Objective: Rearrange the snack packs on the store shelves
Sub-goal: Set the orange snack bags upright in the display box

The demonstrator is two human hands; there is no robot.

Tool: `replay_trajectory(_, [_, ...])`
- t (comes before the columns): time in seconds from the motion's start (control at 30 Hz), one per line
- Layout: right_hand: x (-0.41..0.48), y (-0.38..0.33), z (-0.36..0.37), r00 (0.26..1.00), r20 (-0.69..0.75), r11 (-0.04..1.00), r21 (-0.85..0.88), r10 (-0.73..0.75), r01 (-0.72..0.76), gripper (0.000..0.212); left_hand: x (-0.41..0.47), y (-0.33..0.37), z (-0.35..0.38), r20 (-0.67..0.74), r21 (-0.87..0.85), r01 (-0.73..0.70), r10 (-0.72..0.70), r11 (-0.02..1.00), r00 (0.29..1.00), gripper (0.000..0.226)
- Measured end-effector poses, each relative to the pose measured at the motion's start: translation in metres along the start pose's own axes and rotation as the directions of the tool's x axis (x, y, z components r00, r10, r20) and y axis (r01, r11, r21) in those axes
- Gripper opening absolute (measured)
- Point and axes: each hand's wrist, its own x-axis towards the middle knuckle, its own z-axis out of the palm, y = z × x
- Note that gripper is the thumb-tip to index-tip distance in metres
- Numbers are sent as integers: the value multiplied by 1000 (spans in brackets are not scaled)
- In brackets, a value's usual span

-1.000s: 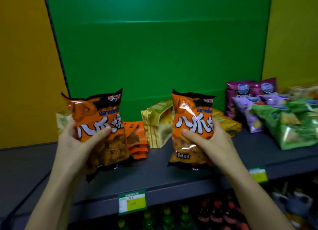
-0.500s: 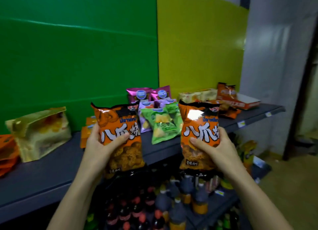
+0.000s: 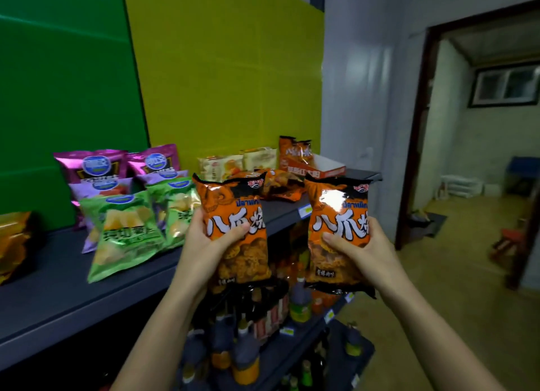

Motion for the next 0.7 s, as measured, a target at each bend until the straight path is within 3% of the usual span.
replay_trajectory(0.27, [137,46,-56,998,-40,998,-30,-50,49,64,113,-55,130,45,-69,-30,33,997,998,55])
replay_trajectory(0.43, [241,61,-81,997,-21,997,20,-72,72,72,195,-73,195,9,-111,-23,24,994,1000,53])
replay_trajectory(0.57, [316,77,-94,994,21,992,63,-107,106,60,244,-82,239,-1,-100,-51,51,994,999,56])
replay_trajectory(0.7, [385,93,-100,993,30,990,85,-113,110,62,288,-94,271,-54,-67,-24,21,997,998,55])
